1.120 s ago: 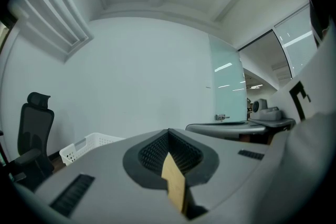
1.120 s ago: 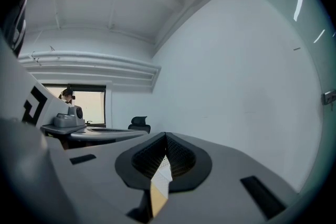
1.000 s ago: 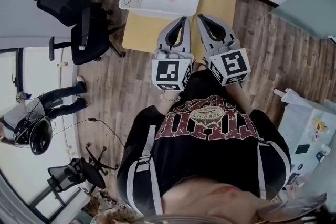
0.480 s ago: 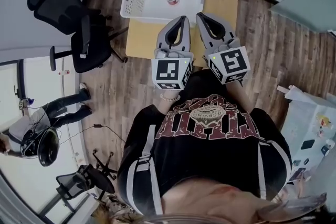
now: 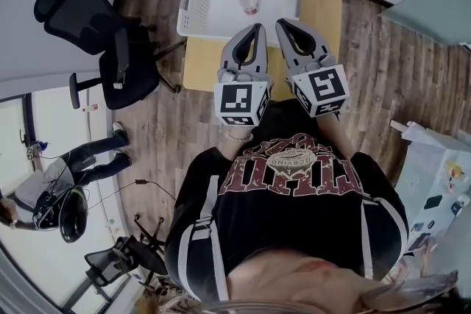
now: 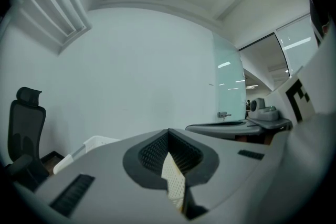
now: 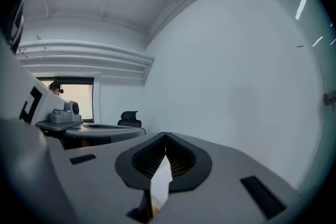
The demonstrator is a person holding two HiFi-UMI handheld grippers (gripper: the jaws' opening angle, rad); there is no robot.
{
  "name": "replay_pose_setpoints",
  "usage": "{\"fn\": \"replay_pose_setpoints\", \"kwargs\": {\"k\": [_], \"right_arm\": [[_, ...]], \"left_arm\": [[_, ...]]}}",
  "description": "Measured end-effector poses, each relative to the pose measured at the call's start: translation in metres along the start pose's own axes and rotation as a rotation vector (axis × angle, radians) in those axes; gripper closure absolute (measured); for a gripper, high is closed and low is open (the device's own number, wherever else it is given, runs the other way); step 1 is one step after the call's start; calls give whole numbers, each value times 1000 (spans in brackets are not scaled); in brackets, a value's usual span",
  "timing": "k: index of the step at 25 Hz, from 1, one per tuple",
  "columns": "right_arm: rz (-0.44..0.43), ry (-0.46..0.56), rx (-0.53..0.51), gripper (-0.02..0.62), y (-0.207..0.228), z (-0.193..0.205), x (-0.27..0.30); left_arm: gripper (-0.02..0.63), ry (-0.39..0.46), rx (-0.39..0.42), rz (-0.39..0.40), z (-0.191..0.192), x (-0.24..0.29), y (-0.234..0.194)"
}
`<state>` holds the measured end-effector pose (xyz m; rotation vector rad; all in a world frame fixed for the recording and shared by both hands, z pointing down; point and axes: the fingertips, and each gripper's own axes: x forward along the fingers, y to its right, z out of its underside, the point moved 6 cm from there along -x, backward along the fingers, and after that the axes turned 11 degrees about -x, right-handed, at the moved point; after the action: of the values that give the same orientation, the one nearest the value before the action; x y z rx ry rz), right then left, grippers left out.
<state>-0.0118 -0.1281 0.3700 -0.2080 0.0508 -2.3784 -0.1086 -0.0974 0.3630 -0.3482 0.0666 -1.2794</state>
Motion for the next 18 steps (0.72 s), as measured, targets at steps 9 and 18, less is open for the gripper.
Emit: {"fn": "replay_pose_setpoints", "kwargs": {"k": [9, 18], "right_arm": [[9, -53, -7, 578, 5, 8, 45], [-13, -126, -25, 578, 10, 24, 83]], "left_arm": [[560, -32, -25, 7, -1, 22, -36], [560, -64, -40, -18, 4, 33, -65]]}}
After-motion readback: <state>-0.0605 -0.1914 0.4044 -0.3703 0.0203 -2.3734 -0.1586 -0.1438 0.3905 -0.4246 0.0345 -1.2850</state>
